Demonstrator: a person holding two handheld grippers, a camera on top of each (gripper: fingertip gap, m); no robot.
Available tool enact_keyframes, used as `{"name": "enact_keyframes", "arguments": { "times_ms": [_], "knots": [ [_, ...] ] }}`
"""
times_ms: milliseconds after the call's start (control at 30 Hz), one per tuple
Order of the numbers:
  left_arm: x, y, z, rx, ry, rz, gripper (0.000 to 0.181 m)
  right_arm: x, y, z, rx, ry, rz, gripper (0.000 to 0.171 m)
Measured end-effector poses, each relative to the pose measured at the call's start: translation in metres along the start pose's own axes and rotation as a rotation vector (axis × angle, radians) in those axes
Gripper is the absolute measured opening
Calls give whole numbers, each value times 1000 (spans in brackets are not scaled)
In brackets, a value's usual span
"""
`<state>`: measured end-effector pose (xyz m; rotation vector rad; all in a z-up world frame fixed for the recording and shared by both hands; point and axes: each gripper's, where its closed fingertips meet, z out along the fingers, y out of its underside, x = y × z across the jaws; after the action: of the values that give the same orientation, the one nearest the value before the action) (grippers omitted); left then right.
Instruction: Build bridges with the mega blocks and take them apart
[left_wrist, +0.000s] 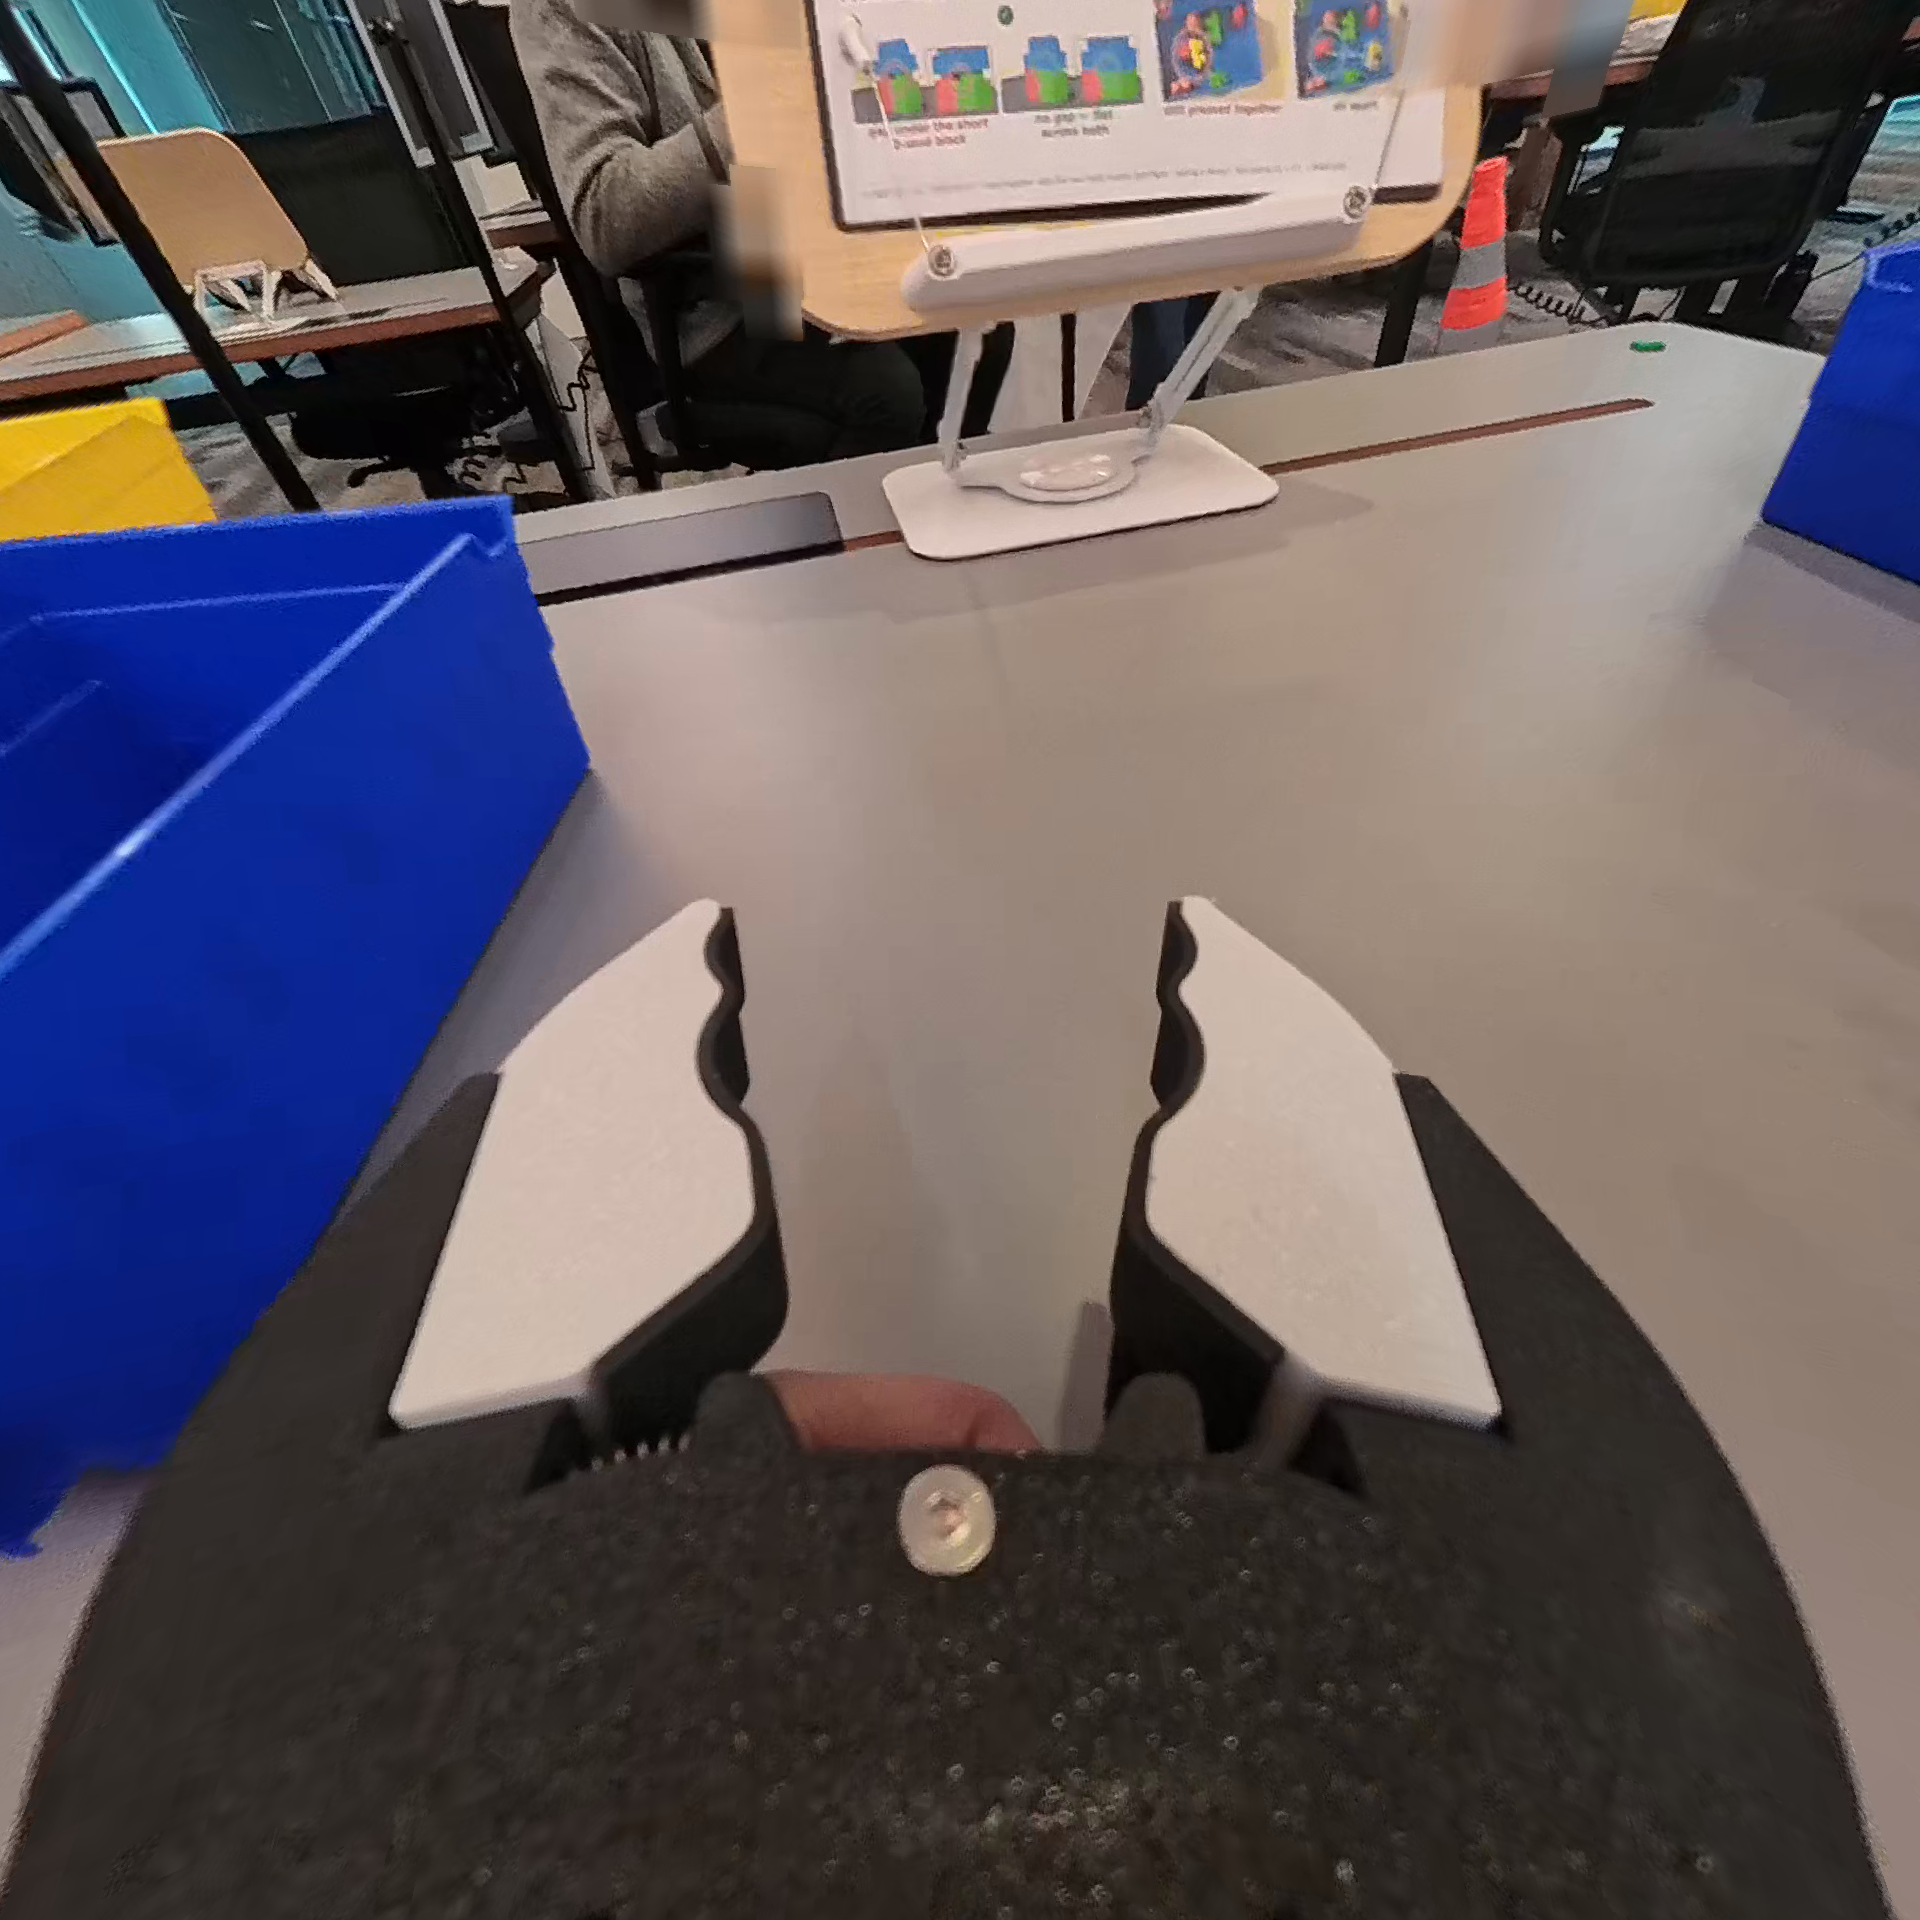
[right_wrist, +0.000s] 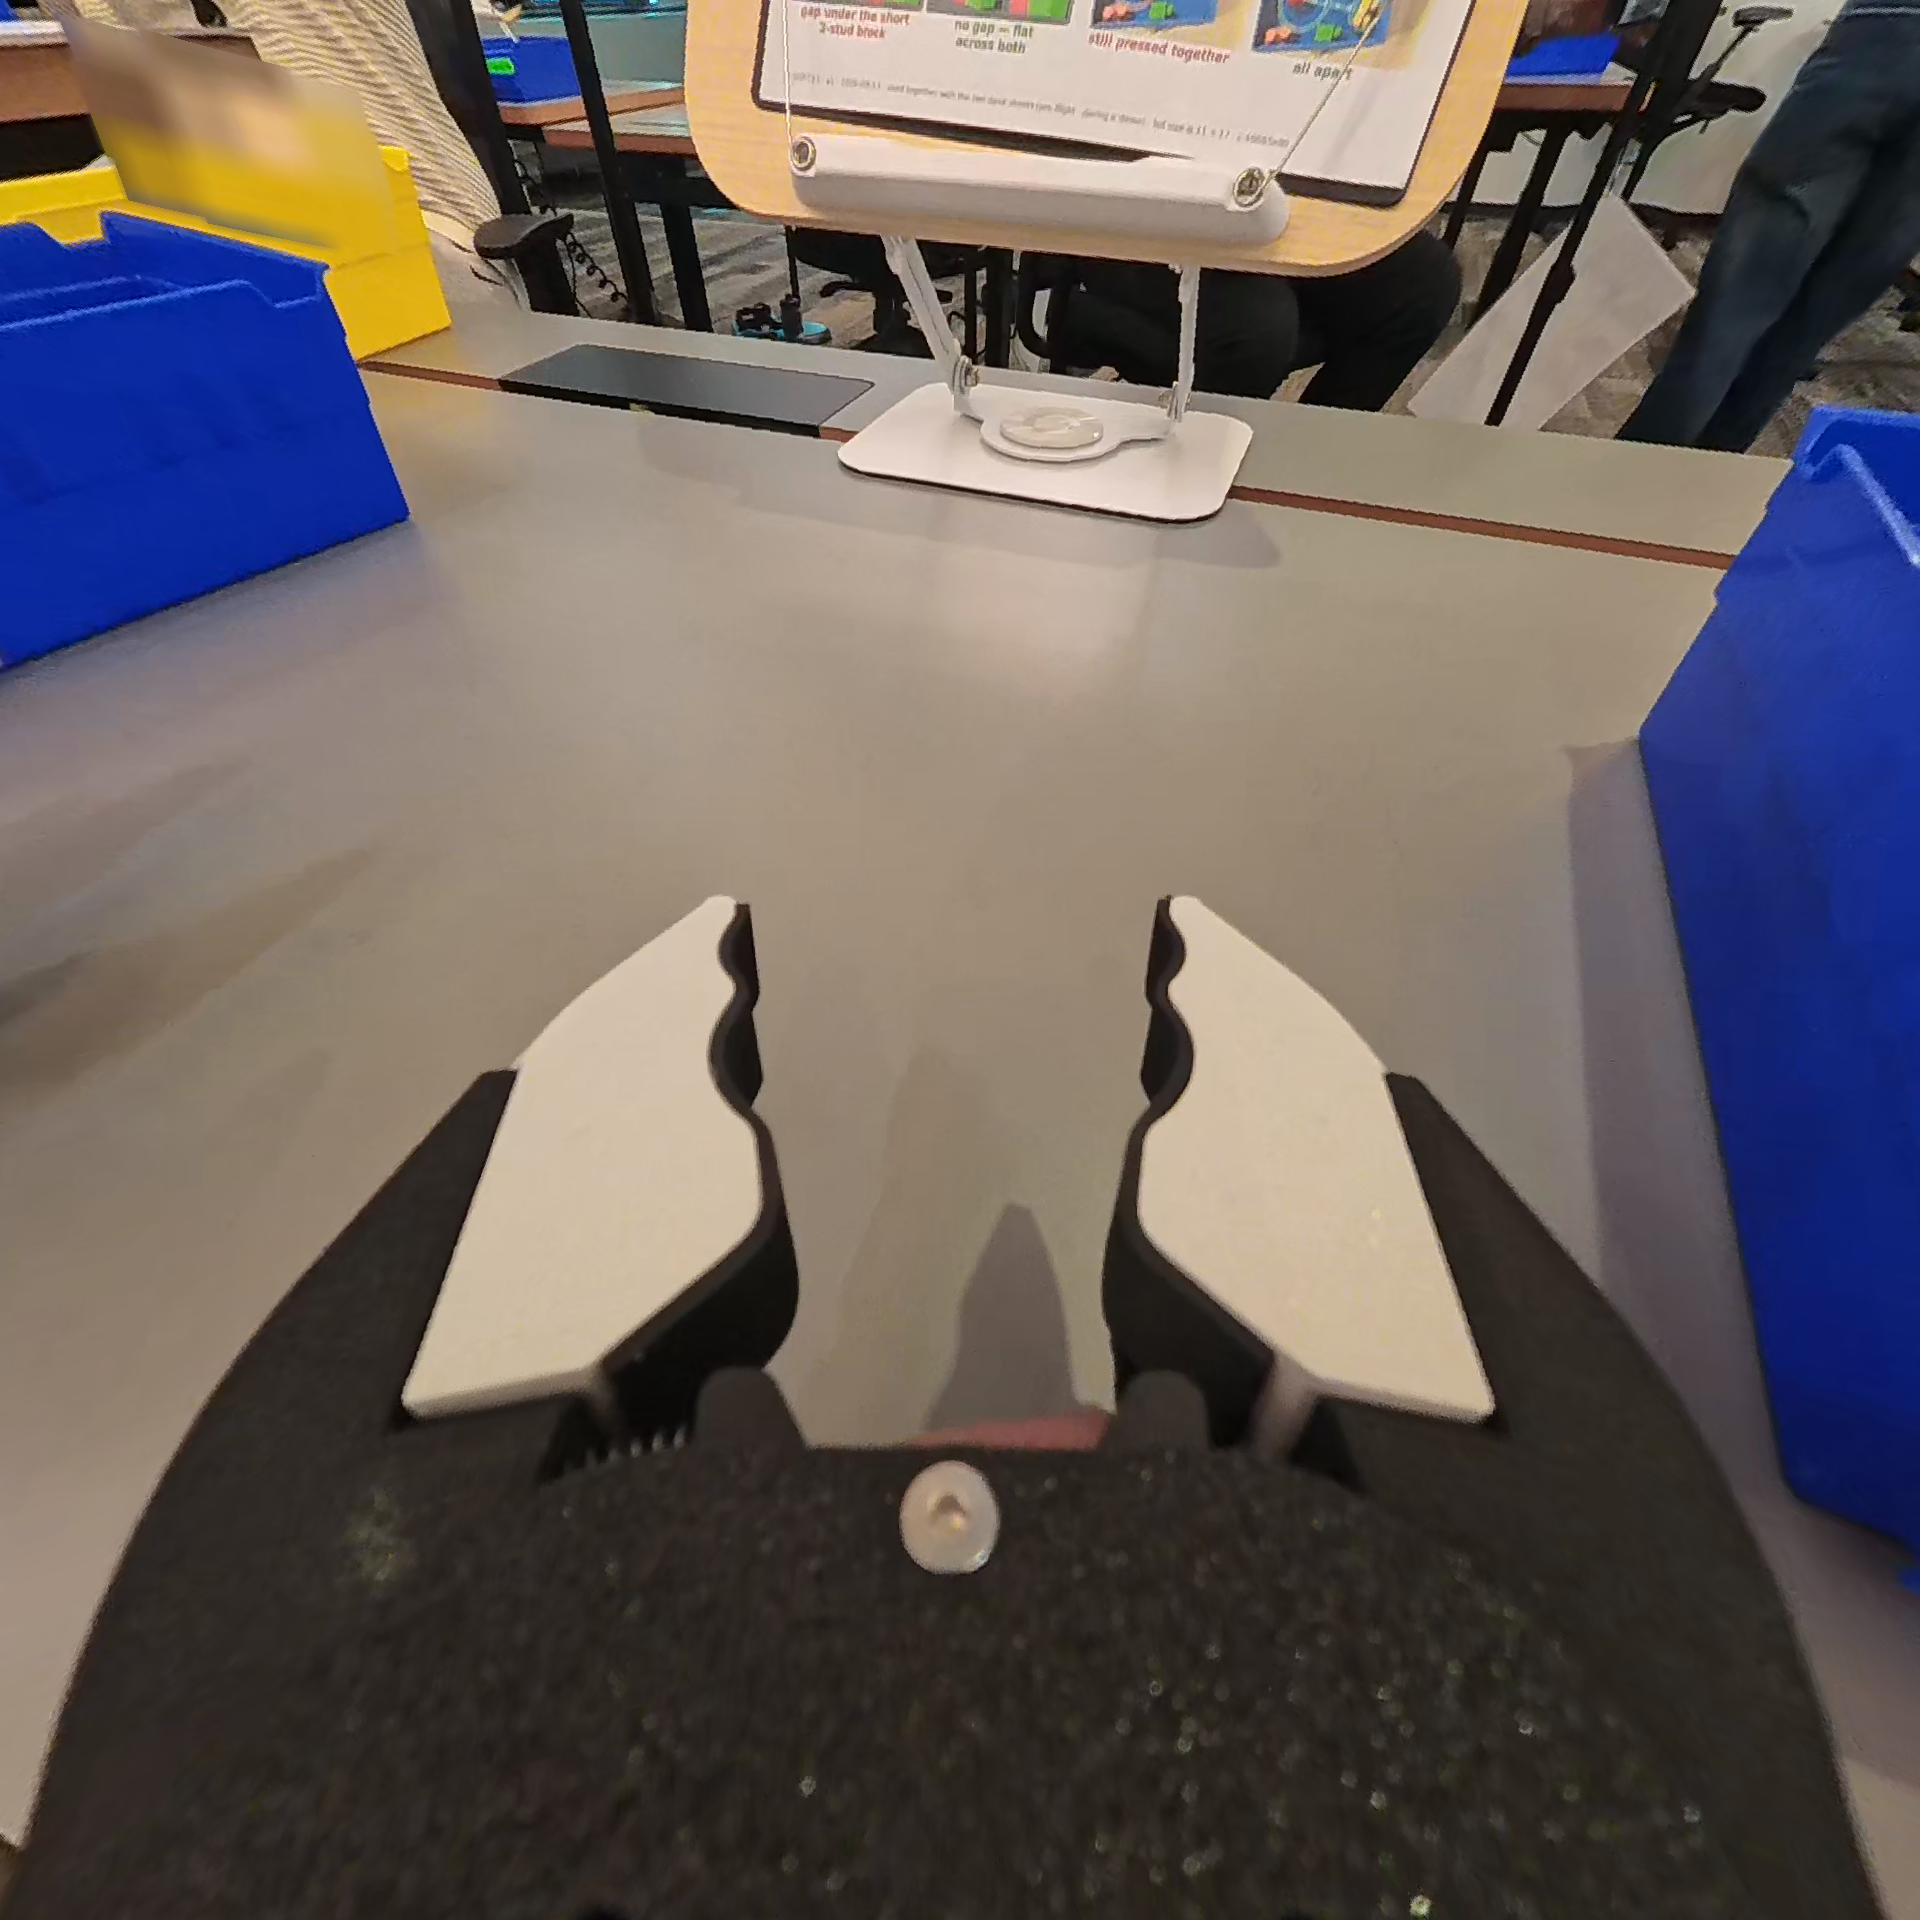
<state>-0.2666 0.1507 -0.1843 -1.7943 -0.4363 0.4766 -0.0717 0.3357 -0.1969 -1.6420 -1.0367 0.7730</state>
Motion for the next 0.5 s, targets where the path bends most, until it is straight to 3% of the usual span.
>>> {"name": "enact_keyframes", "arguments": {
  "times_ms": [300,500],
  "knots": [
    [-65,-41,-35,64,-176,80,75,0,-1,-1,0,-12,10,71],
    [-145,-7,-57,-51,-318,47,73,0,-1,-1,-1,-17,17,71]
  ]
}}
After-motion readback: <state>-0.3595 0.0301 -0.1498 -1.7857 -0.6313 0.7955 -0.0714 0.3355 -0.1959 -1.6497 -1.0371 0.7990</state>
